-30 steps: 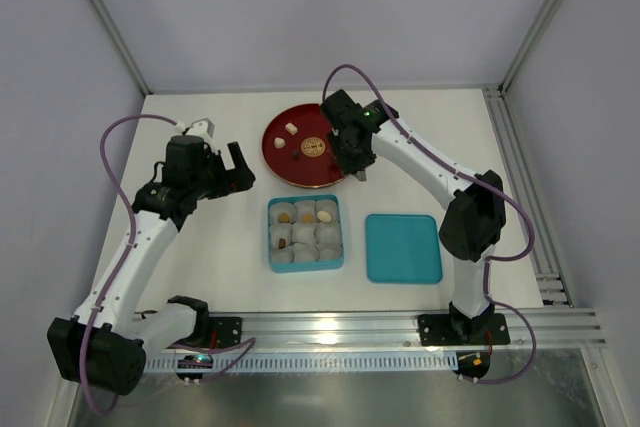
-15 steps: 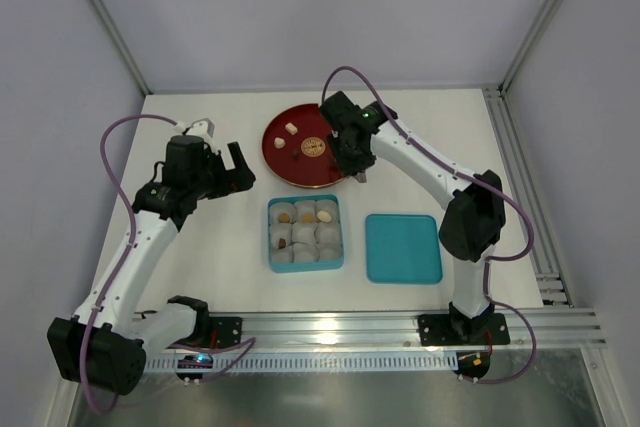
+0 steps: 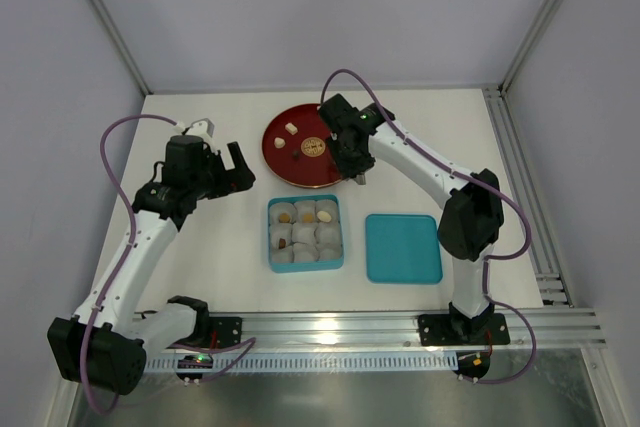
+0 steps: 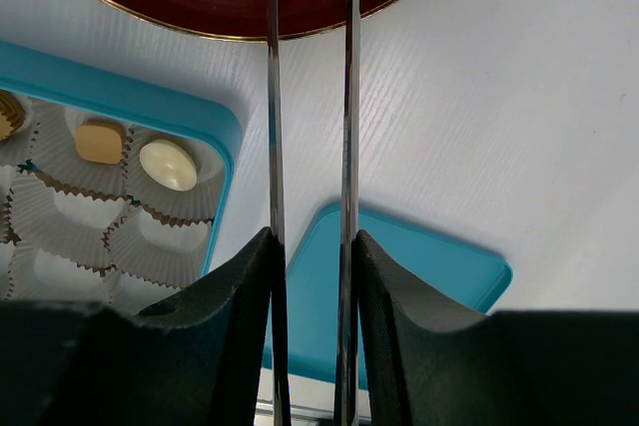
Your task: Pack the chocolate
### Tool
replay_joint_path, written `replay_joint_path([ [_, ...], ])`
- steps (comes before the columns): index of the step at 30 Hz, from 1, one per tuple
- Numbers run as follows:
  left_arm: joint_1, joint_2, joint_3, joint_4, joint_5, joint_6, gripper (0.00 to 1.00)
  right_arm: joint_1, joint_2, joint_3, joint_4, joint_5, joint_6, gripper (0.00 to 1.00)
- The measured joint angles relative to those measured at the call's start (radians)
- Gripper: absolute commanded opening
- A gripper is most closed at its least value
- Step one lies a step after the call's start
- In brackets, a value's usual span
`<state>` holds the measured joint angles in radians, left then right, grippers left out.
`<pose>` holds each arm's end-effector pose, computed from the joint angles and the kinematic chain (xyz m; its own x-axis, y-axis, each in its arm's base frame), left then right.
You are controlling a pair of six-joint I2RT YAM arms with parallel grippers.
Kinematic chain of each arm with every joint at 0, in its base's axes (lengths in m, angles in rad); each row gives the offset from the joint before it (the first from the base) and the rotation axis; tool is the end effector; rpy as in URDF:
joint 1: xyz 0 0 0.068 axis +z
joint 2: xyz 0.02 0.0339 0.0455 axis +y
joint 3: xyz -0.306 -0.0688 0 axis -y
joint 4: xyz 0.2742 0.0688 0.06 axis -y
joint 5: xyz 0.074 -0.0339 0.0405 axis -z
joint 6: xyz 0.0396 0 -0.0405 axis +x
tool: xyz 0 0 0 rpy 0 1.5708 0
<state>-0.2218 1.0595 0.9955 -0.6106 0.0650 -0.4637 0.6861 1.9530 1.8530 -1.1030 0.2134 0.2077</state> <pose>0.2300 -0.0545 0.3518 -0.6653 -0.3075 -0.6803 -0.0319 0.9221 -0.3856 0.3562 0.2808 0.3246 -0.8220 -0.4126 -0.3926 -0.3993 0.9090 -0.1192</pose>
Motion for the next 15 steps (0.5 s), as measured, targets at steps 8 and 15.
replay_joint_path([
  [8, 0.0, 0.002, 0.0, 0.0, 0.0, 0.0, 1.0, 0.0, 0.0, 0.0, 0.001, 0.001, -0.001, 0.34],
  [15, 0.0, 0.002, 0.0, 0.0, 0.0, 0.0, 1.0, 0.0, 0.0, 0.0, 0.001, 0.002, 0.0, 0.34],
])
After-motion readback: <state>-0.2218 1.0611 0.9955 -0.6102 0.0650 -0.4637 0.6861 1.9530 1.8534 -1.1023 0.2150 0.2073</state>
